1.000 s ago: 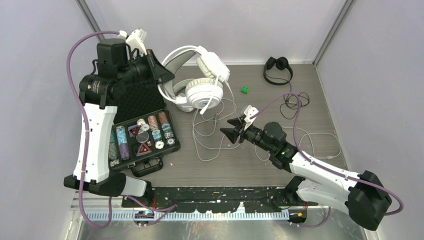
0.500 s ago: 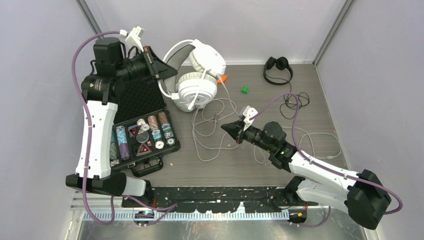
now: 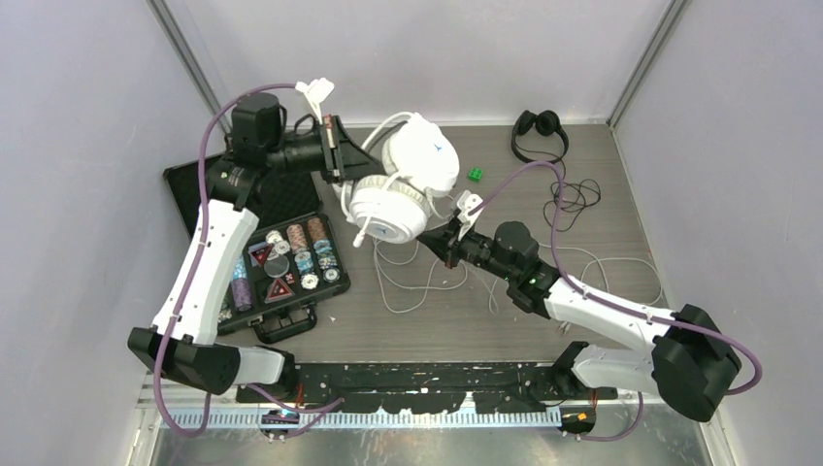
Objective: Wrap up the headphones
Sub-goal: Wrap the headphones cable around the headphones.
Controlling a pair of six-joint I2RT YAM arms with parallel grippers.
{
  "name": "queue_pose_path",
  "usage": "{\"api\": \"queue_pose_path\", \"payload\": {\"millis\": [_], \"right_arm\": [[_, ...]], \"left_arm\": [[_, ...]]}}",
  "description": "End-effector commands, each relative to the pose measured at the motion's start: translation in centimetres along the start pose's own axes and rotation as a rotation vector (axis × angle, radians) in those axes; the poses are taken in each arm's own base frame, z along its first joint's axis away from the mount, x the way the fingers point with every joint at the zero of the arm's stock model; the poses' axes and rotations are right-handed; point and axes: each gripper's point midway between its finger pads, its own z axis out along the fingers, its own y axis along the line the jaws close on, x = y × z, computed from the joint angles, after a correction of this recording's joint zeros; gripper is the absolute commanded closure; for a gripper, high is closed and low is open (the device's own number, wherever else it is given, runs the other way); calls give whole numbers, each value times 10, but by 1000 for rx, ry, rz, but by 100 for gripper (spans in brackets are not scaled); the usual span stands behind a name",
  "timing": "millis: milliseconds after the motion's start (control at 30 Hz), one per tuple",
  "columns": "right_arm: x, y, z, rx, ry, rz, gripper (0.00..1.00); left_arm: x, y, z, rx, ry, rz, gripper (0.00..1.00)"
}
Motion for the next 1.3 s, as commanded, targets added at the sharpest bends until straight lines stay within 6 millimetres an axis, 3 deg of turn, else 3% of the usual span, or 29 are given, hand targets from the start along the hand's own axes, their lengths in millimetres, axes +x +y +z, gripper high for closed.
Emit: {"api": "queue_pose_path", "payload": {"millis": [0,267,533,767,967,1100,1267], "right_arm": [[-37,1,10,-14,-106,5,100],[-48,-5,14,17,-137,7,100],[-55,-21,8,78,-137,18,100],[-61,-32,-9,125,-79,5,100],[-63,-43,-28,193,15,-5,100],[-66,-37,-38,180,103,3,100],[-77,-28,-50,172,187,58,100]], "left_arm": [[14,-45,-3,129,26,95,100],[59,-60,11,228,183,147,100],[103,-19,7,112,358,248,100],[127,8,16,4,450,394,100],[123,42,13,-194,481,573,100],[107,80,6,-412,492,779,100],[89,101,0,-560,516,907,100]]}}
